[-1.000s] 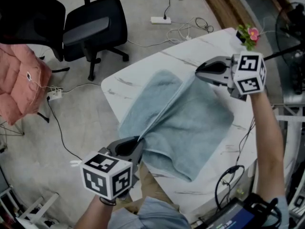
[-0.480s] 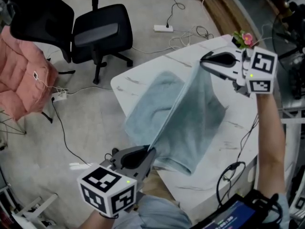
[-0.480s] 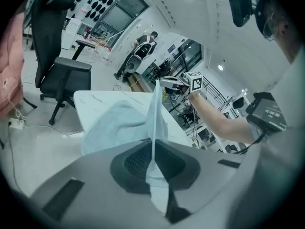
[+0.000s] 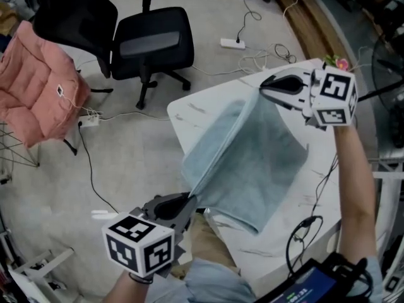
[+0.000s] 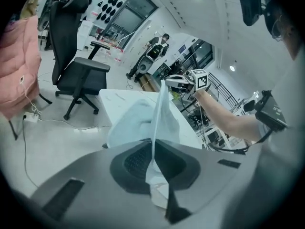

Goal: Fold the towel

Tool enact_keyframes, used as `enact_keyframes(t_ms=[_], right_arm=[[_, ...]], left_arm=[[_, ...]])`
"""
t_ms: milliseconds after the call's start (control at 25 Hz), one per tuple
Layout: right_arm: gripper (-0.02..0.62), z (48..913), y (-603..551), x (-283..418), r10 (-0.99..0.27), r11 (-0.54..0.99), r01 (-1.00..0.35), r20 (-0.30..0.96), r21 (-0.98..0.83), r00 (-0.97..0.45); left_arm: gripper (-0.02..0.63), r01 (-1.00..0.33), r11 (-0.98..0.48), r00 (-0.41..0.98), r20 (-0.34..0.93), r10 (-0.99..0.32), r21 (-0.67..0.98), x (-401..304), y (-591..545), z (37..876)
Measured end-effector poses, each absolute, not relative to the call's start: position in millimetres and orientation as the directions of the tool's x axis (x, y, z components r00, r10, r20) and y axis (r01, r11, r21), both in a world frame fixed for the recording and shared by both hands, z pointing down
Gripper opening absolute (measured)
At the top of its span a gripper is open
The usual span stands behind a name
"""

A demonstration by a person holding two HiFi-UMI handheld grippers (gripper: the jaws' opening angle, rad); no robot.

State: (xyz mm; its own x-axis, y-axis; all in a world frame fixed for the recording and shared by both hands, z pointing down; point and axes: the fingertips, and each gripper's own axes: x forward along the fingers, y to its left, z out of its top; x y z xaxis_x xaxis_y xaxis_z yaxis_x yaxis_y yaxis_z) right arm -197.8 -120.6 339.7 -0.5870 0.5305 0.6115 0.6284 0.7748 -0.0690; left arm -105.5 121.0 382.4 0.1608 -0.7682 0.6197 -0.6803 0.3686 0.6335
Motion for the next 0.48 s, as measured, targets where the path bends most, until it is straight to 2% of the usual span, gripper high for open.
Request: enact_keyframes(t_ms=[320,480], right_arm=[[0.029,409,-121,-226,0.501,0.8,0.589,0.671,-0.117,-0.546],[0.029,448,-127,-230,0.489,0.815,0.56,0.696,-0.149,-0.526]], left_arm=[[0.025,-0.656,0.433,0.157,0.673,-0.722,0.618,-139,129,426],[0.025,-0.59,0.436,0.22,0.655,-0.723,0.679,-146,128,454]])
